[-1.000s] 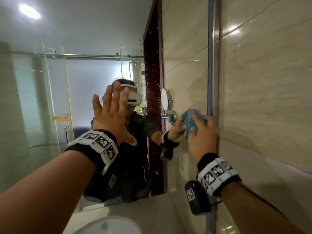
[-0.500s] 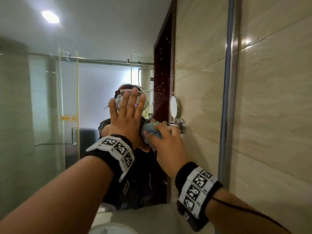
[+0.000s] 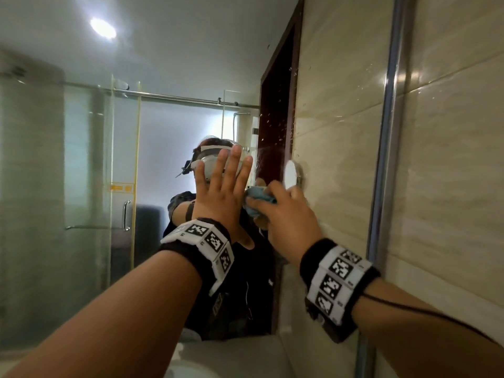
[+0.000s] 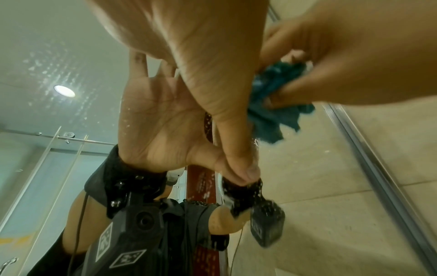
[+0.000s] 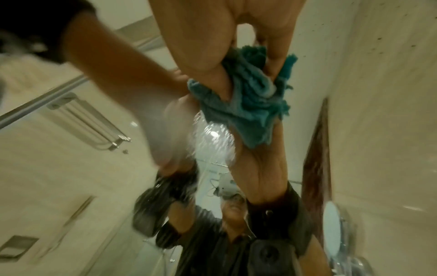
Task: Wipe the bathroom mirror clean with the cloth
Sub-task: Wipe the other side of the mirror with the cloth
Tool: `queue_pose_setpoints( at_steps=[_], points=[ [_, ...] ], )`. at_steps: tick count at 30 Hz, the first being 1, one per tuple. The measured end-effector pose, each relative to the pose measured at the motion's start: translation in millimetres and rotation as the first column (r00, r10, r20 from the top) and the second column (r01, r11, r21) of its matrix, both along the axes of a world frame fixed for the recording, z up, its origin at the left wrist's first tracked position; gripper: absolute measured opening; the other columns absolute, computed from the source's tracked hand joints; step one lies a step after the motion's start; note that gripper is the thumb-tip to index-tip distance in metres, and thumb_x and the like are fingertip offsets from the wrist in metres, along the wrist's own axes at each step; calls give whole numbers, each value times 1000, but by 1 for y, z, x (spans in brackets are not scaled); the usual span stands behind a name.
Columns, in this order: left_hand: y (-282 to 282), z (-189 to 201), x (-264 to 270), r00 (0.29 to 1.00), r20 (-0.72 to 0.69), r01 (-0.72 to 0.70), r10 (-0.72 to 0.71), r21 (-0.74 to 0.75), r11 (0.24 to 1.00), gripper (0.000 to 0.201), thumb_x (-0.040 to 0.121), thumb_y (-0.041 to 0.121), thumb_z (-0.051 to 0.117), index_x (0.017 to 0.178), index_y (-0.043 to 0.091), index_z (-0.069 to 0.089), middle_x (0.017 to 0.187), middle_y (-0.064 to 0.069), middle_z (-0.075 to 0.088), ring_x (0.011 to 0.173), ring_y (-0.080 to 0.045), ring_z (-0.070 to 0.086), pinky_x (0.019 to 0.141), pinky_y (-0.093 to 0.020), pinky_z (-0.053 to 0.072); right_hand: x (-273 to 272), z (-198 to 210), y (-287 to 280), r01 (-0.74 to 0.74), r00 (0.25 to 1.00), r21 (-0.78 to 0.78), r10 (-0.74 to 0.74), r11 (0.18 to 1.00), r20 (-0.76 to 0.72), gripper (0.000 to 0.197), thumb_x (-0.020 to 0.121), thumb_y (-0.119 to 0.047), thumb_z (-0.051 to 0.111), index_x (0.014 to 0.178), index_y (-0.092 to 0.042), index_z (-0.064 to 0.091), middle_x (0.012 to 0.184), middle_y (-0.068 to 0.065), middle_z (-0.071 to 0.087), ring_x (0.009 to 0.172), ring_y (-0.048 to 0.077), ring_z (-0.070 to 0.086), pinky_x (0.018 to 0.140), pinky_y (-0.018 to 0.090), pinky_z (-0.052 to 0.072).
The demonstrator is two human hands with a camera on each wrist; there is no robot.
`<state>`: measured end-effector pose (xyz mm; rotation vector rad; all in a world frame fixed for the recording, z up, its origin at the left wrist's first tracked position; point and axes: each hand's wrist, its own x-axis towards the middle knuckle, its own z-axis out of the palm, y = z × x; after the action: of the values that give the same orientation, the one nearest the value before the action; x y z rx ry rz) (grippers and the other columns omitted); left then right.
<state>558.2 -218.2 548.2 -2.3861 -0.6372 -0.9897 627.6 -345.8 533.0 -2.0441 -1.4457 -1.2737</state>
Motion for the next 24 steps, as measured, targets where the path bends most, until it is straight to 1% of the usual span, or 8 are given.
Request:
queue_pose_setpoints(
  at_steps=[3, 6, 9, 13, 15, 17, 20, 24],
  points=[
    [-1, 1, 0, 1000, -16, -19, 19, -13, 1000, 156, 46, 88, 59, 123, 10, -52, 127, -16, -58, 131, -34, -39, 105, -59, -17, 8, 46, -2, -13, 996, 156, 26, 988, -86, 41, 89, -17, 60, 126, -31, 53, 129, 1, 38, 113, 28, 39, 96, 39, 45],
    [-1, 2, -1, 999, -25, -22, 22, -22, 1000, 156, 45, 88, 59, 122, 10, -53, 125, -15, -60, 125, -33, -45, 104, -58, -20, 6, 56, 3, 60, 991, 255, -27, 965, -132, 50, 91, -16, 51, 137, -35, 42, 136, 1, 31, 119, 27, 30, 103, 41, 39],
    [-2, 1, -3, 999, -25, -30, 29, -13, 999, 153, 50, 87, 57, 123, 9, -52, 126, -16, -59, 127, -33, -42, 106, -59, -15, -3, 18, 7, 47, 990, 135, -29, 990, -135, 58, 85, -7, 61, 135, -33, 46, 135, 3, 34, 112, 29, 33, 95, 36, 44],
    [-8, 13, -17, 999, -32, 30, -30, -18, 999, 129, 66, 77, 55, 142, 16, -30, 151, -10, -31, 142, -29, -21, 114, -55, 1, -5, -2, -2, 37, 999, -15, -37, 999, 19, 58, 66, -6, 78, 118, -29, 63, 119, 5, 49, 87, 33, 50, 63, 30, 48],
    [0, 25, -26, 998, 5, 65, -65, 17, 998, 125, 67, 75, 56, 146, 17, -22, 154, -8, -23, 143, -27, -14, 116, -50, 4, -2, 27, -6, 52, 999, -64, -52, 997, 1, 49, 86, -17, 60, 131, -33, 50, 127, 2, 40, 100, 27, 41, 71, 22, 37],
    [12, 31, -29, 1000, -2, 29, -29, 21, 999, 138, 60, 80, 58, 140, 15, -33, 152, -8, -30, 141, -27, -23, 115, -50, -6, 8, 70, -7, 36, 999, 62, -35, 997, -18, 42, 95, -26, 41, 136, -32, 42, 129, 3, 36, 100, 17, 36, 78, 16, 35],
    [21, 28, -23, 999, -23, -28, 28, 5, 1000, 147, 52, 87, 56, 127, 13, -46, 147, -9, -39, 137, -26, -33, 113, -53, -13, 13, 111, 1, 67, 995, 265, -43, 962, -95, 48, 93, -12, 47, 136, -32, 42, 129, 3, 33, 106, 18, 38, 98, 33, 41],
    [21, 26, -20, 1000, -17, -24, 24, 0, 1000, 148, 50, 89, 53, 121, 12, -51, 144, -10, -43, 135, -27, -36, 111, -53, -16, -1, 79, 13, 42, 993, 244, -13, 969, -119, 47, 92, -18, 51, 136, -33, 42, 134, 5, 31, 111, 25, 34, 102, 36, 39]
  ],
)
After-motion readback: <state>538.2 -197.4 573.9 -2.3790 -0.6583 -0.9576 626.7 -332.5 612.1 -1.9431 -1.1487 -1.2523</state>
